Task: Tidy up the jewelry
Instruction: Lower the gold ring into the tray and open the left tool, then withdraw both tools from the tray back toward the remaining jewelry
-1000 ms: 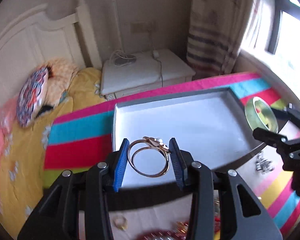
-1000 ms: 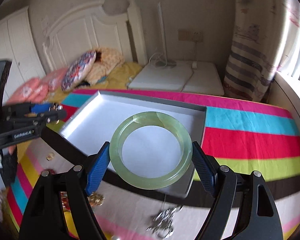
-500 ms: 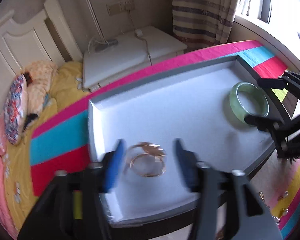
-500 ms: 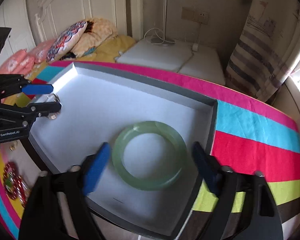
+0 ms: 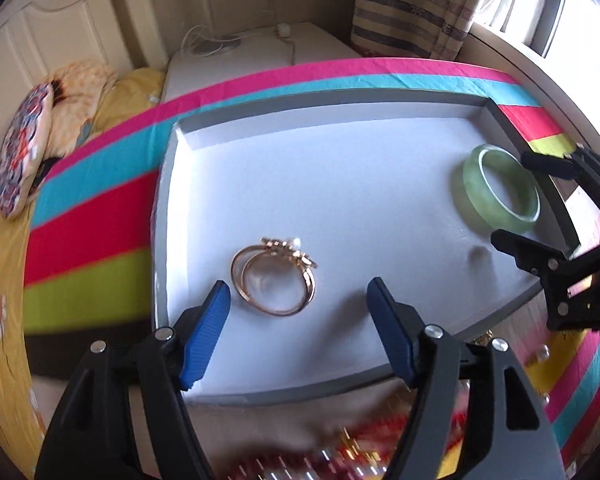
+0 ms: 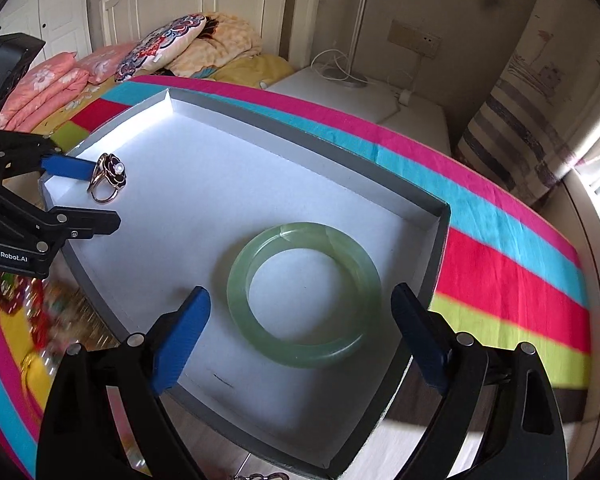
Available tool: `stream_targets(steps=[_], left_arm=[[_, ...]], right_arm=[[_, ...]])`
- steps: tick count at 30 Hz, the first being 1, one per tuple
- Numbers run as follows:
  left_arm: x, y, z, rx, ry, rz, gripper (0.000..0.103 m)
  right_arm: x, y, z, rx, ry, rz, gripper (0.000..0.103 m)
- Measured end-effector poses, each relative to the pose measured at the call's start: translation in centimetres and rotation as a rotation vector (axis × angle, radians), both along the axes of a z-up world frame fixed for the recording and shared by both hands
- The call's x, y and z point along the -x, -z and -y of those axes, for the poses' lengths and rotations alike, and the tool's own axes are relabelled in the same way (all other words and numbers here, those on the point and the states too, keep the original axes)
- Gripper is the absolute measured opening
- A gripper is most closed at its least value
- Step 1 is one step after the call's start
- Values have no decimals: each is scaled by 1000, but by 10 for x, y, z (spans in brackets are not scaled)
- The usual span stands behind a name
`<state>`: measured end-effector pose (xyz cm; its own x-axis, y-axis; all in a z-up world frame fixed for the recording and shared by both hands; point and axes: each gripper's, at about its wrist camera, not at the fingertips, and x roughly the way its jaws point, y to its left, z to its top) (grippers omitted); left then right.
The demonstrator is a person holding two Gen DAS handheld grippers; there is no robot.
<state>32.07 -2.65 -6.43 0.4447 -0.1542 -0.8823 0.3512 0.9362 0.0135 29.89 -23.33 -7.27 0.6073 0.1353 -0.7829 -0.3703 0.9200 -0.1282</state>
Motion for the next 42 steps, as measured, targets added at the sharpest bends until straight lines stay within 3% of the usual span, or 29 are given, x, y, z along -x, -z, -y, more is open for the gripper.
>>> stream_targets(steps=[12,18,21,24,26,28,31,34,37,42], left_arm=[[127,0,-5,48,-146,67,70],[172,0,-10,69,-133,91,71],[189,1,-9,81,-99,107,78],[211,-9,-14,124,-75,169,87],[235,-27,-33,174,-82,274,91],[263,-47,-67,234,-125,407,101],[292,-59,-120,300,-226,521,101],[302,-54,-168,307,-376,511,101],[311,-41,-194,311,-455,469,101],[330,-22,-183,278,-411,446,101]], right_arm=[[99,3,1,-31,-65,58,88],[140,5,-4,-21,-68,50,88],[154,5,-5,-24,-52,55,88],[169,0,-1,-37,-15,89,88],[189,-13,10,-93,18,148,88],[205,-24,24,-141,41,193,88],[231,-39,46,-191,84,258,88],[250,-44,66,-255,119,280,88],[266,-40,72,-289,131,279,88],[288,-29,51,-252,87,242,88]])
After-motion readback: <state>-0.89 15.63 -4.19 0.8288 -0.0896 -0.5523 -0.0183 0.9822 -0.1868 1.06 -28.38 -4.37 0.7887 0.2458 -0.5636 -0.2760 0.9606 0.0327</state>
